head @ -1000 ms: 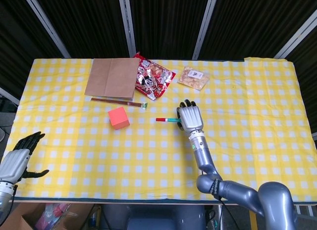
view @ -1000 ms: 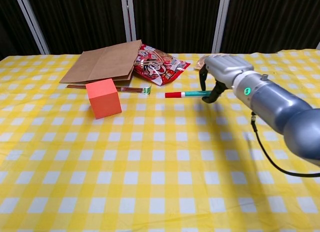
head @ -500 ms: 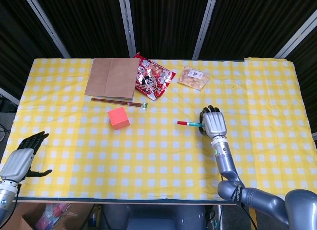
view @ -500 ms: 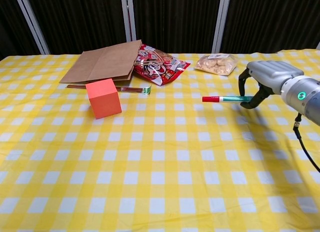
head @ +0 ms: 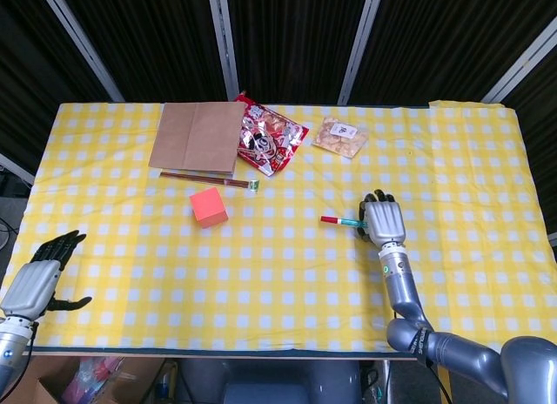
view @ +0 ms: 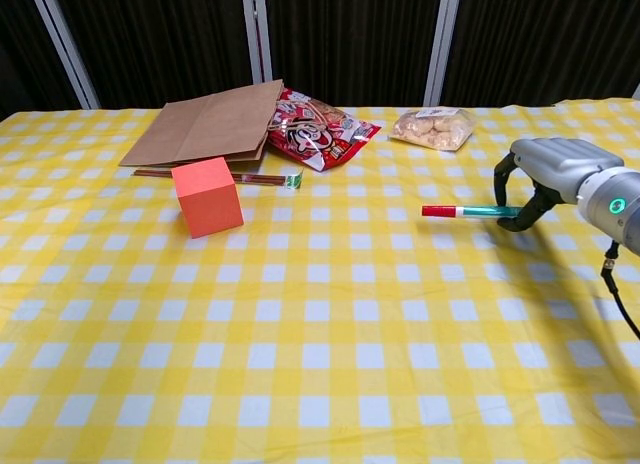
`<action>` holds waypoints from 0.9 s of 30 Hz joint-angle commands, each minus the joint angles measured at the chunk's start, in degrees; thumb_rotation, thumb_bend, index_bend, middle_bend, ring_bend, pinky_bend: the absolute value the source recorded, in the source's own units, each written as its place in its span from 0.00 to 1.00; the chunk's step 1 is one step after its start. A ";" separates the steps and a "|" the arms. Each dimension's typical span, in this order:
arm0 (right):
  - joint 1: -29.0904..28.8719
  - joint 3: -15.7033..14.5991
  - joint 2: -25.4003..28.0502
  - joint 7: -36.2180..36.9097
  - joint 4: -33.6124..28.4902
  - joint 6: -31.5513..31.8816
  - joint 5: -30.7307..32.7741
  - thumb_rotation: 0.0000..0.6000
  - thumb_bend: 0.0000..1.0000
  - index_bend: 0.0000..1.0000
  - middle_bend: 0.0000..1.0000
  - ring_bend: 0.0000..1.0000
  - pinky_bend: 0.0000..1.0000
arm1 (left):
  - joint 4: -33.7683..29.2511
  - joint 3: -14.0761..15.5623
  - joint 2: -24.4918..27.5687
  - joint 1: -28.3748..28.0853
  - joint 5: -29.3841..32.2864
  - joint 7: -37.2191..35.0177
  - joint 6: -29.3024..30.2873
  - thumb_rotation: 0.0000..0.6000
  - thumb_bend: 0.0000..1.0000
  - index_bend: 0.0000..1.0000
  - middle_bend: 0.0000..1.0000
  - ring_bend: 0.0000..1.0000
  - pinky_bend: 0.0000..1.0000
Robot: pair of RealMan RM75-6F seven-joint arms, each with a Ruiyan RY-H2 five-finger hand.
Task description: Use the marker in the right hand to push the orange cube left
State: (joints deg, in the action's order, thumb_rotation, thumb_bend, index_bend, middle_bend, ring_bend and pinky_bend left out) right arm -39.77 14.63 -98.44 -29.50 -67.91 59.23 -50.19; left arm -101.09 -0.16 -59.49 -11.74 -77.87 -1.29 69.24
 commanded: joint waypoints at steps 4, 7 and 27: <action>0.17 -0.31 1.38 -4.10 -1.12 0.06 2.59 1.00 0.56 0.31 0.20 0.09 0.16 | 0.12 0.07 0.01 0.08 -0.27 -0.16 0.18 1.00 0.03 0.00 0.00 0.00 0.04; 0.53 -0.29 2.53 -5.53 -2.48 0.84 3.40 1.00 0.56 0.26 0.18 0.07 0.15 | 0.19 0.06 -0.05 0.15 -0.32 -0.11 0.36 1.00 0.03 0.00 0.00 0.00 0.04; 17.26 -12.98 28.03 5.67 -34.02 15.68 -17.03 1.00 0.47 0.08 0.05 0.00 0.11 | 3.40 -0.91 -2.67 2.63 -3.49 2.10 8.50 1.00 0.01 0.00 0.00 0.00 0.03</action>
State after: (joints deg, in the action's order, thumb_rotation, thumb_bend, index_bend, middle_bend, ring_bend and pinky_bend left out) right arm -27.28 6.10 -75.67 -27.93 -97.21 70.85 -61.54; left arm -98.34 -0.91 -61.60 -9.67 -80.57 0.19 76.55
